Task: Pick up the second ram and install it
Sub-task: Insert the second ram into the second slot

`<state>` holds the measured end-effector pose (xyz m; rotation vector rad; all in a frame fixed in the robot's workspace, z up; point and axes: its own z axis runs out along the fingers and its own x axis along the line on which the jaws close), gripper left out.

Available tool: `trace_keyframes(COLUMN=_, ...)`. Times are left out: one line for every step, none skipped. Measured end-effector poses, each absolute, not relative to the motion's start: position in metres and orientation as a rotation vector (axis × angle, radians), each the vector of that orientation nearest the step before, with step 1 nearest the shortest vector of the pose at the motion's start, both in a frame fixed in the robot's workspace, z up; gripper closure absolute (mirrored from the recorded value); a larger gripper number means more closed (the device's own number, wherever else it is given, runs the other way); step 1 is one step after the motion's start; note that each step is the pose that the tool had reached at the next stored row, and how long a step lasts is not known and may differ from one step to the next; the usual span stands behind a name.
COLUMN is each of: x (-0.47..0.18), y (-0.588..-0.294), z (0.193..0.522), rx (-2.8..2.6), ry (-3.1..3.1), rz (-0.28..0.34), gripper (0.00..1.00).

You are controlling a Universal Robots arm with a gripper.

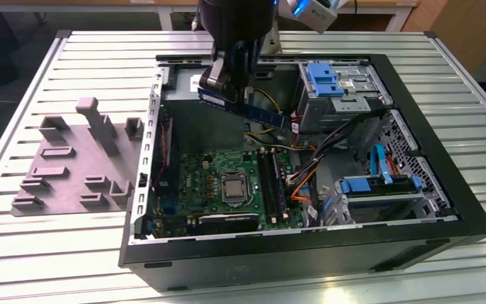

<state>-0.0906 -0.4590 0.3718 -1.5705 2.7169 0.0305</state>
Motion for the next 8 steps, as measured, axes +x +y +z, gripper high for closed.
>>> trace_keyframes(x=-0.0906, y=-0.459, z=0.3718, rx=-1.568, ry=2.718, rz=0.031, gripper=0.86)
trace_keyframes(x=-0.0906, y=-0.459, z=0.3718, rx=-1.566, ry=2.719, rz=0.031, gripper=0.86)
trace_keyframes(x=-0.0906, y=-0.459, z=0.3718, rx=-1.564, ry=2.721, rz=0.03, gripper=0.86)
trace_keyframes(x=-0.0906, y=-0.459, z=0.3718, rx=-1.561, ry=2.722, rz=0.031, gripper=0.86)
trace_keyframes(x=-0.0906, y=-0.459, z=0.3718, rx=-1.559, ry=2.723, rz=0.031, gripper=0.86)
trace_keyframes(x=-0.0906, y=-0.459, z=0.3718, rx=-1.557, ry=2.725, rz=0.03, gripper=0.86)
trace_keyframes(x=-0.0906, y=-0.459, z=0.3718, rx=-1.555, ry=2.726, rz=0.031, gripper=0.86)
trace_keyframes(x=-0.0906, y=-0.459, z=0.3718, rx=-1.553, ry=2.727, rz=0.03, gripper=0.86)
